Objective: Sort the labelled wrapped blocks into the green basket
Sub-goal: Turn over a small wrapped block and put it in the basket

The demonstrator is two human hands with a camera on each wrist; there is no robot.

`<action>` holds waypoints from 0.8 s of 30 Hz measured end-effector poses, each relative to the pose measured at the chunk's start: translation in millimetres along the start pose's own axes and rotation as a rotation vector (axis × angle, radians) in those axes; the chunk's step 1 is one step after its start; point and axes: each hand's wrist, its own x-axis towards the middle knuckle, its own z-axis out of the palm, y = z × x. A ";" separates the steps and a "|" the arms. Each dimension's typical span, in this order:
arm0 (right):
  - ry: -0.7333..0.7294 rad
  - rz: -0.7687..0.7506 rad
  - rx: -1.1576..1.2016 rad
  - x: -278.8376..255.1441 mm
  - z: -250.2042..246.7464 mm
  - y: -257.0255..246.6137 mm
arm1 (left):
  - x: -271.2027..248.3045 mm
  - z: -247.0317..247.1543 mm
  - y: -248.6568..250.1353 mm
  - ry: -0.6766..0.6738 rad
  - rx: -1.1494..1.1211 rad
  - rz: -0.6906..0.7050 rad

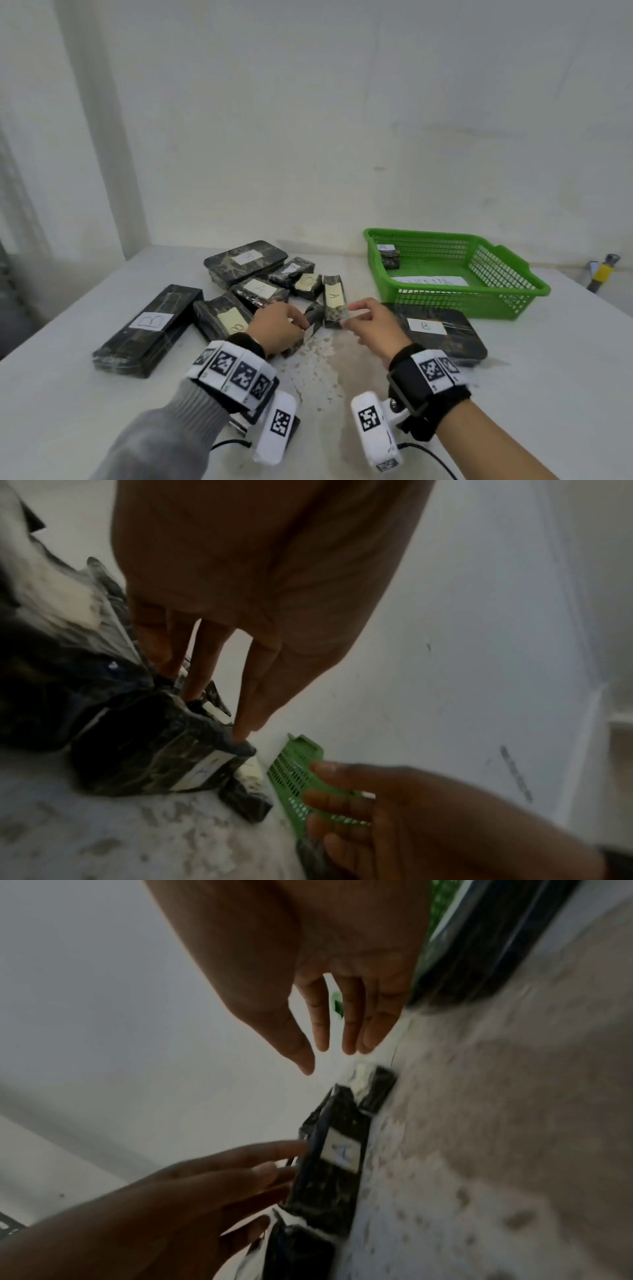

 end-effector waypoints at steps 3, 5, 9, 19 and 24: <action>-0.057 0.052 0.040 9.9 26.9 1.3 | 8.4 4.1 -5.1 -0.022 0.034 -0.043; -0.083 0.081 0.076 13.5 39.1 4.7 | 11.9 6.0 -7.1 -0.003 0.037 -0.057; -0.101 0.129 0.197 13.8 49.5 10.3 | 10.2 6.9 -11.4 0.066 -0.067 -0.026; -0.067 0.060 0.709 -6.5 43.3 10.8 | -16.0 -21.1 -22.3 0.090 -0.486 0.127; -0.176 -0.001 0.805 -14.0 40.7 10.0 | -19.5 -24.5 -29.1 -0.037 -0.723 0.177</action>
